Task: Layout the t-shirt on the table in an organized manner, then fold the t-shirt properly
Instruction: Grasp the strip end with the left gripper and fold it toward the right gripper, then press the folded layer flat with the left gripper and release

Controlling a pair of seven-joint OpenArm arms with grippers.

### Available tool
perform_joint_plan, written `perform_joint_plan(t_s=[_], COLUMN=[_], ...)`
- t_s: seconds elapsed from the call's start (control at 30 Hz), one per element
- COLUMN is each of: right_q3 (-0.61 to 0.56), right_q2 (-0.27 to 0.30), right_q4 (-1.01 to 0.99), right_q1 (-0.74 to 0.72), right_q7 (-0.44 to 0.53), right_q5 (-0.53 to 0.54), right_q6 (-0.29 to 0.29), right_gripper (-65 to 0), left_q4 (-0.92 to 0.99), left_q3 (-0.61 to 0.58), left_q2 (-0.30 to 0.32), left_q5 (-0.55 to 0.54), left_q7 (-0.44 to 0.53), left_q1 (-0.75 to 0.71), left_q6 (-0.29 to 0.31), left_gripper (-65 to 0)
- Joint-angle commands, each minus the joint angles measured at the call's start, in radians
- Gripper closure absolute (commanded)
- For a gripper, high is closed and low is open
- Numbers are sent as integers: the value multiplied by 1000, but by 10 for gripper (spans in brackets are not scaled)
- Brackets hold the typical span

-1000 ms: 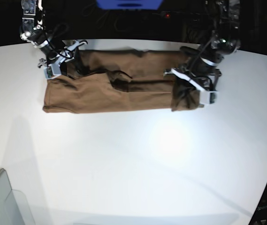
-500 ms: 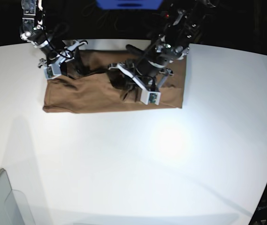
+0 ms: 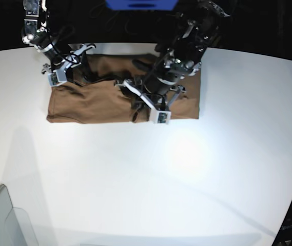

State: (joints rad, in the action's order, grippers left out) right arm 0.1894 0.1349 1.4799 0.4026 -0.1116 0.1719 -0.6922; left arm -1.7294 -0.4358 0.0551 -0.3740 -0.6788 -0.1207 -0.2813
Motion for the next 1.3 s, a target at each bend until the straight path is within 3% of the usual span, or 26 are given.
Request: perform_joint_plan(t_s=[0.0, 0.3, 0.37, 0.53, 0.63, 0.8, 0.93, 1.07, 1.27], right_q3=[3, 3, 3, 5, 11, 101, 150, 180, 213], right_q2=[6, 7, 9, 9, 6, -42, -56, -64, -103], right_q4=[3, 3, 3, 6, 9, 17, 43, 90, 178], right_q1=[8, 6, 6, 6, 6, -14, -21, -21, -12], right_q7=[-33, -33, -33, -33, -26, -26, -32, -33, -33], right_q5=[-16, -16, -16, -16, -15, -15, -16, -16, -16], right_q6=[-6, -6, -6, -6, -6, -6, -6, -6, -6], right_gripper=[-215, -217, -218, -218, -240, -342, -367, -368, -368], left_q4=[-8, 75, 72, 68, 19, -137, -189, -116, 68], left_q3=[-4, -8, -8, -19, -33, -30, -28, -11, 2], left_q2=[-10, -51, -47, -28, -18, 30, 101, 145, 144], left_q5=[-1, 0, 0, -13, -56, -141, -185, -196, -196], left_q7=[23, 21, 21, 20, 21, 21, 21, 21, 23], left_q1=[20, 54, 49, 49, 48, 33, 29, 25, 25], left_q6=[3, 4, 4, 17, 17, 17, 14, 11, 15], left_gripper=[0, -8, -57, -267, -327, -330, -330, -330, -329])
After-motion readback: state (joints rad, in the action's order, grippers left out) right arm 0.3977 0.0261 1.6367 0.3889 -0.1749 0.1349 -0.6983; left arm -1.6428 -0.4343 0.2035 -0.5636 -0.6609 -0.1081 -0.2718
